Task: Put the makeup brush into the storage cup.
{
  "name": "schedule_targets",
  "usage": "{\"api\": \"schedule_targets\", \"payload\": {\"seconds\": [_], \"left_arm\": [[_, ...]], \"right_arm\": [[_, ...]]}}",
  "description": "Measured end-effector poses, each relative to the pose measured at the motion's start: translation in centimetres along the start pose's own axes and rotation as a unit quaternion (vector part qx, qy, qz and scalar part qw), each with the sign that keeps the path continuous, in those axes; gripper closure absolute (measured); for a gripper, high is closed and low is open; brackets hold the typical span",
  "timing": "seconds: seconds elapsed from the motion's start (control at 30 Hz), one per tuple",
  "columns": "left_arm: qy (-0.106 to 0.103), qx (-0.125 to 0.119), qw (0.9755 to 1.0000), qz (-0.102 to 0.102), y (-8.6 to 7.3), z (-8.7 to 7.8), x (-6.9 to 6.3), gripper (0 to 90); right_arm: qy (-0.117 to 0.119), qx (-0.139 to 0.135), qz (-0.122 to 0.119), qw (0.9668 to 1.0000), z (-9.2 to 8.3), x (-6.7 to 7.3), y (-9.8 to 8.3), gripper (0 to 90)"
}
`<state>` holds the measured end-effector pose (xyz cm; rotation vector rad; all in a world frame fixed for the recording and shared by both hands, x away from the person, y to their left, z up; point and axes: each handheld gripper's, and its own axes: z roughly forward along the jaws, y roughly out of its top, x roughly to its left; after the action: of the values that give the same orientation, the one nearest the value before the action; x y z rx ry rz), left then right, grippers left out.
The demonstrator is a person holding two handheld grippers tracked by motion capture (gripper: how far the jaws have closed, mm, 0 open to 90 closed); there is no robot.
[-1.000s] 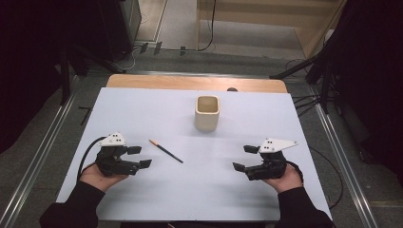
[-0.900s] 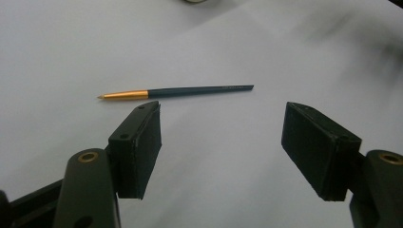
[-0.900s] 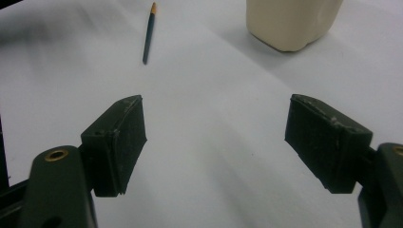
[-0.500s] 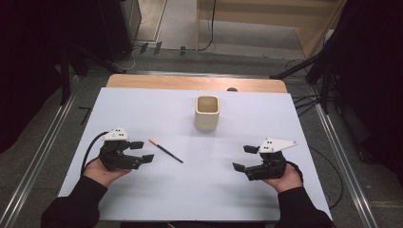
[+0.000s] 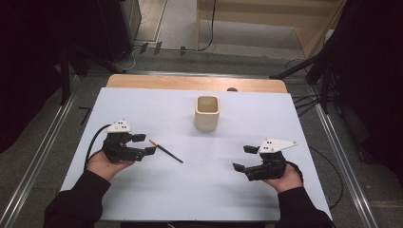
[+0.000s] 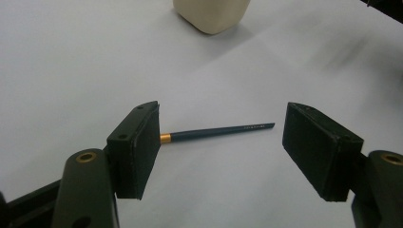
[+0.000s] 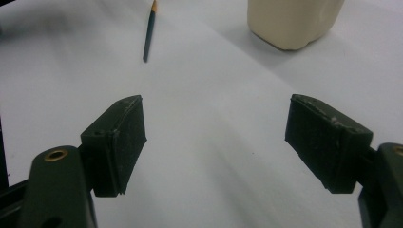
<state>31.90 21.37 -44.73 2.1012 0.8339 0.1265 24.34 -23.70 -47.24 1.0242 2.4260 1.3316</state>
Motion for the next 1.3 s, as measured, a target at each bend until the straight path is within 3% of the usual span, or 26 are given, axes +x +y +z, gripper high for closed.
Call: {"api": "schedule_targets", "payload": {"seconds": [0.23, 0.63, 0.8, 0.97, 1.1, 1.3], "left_arm": [[-0.007, -0.004, 1.0, -0.002, 0.7, 0.7, 0.3, 29.2], [-0.001, -0.01, 0.9999, 0.006, 1.7, 1.8, 0.7, 29.3], [0.002, -0.009, 0.9999, 0.012, 2.2, 2.1, 0.8, 29.1], [0.004, -0.024, 0.9995, 0.02, 2.7, 2.8, 0.9, 29.0], [0.007, -0.015, 0.9995, 0.027, 3.1, 3.4, 1.0, 29.0], [-0.012, -0.017, 0.9989, 0.042, 3.7, 4.0, 1.3, 29.8]], "right_arm": [[0.001, 0.001, 0.0, 1.0, 0.0, 0.0, 0.0, 22.3], [0.001, 0.001, -0.001, 1.0, 0.1, 0.0, 0.0, 22.2], [0.001, 0.002, -0.002, 1.0, 0.1, 0.0, 0.0, 22.2], [0.001, 0.003, -0.001, 1.0, 0.1, 0.0, 0.0, 22.2], [0.001, 0.004, -0.003, 1.0, 0.1, 0.0, 0.0, 22.2], [0.004, 0.003, -0.003, 1.0, 0.1, 0.1, 0.0, 22.2]]}}
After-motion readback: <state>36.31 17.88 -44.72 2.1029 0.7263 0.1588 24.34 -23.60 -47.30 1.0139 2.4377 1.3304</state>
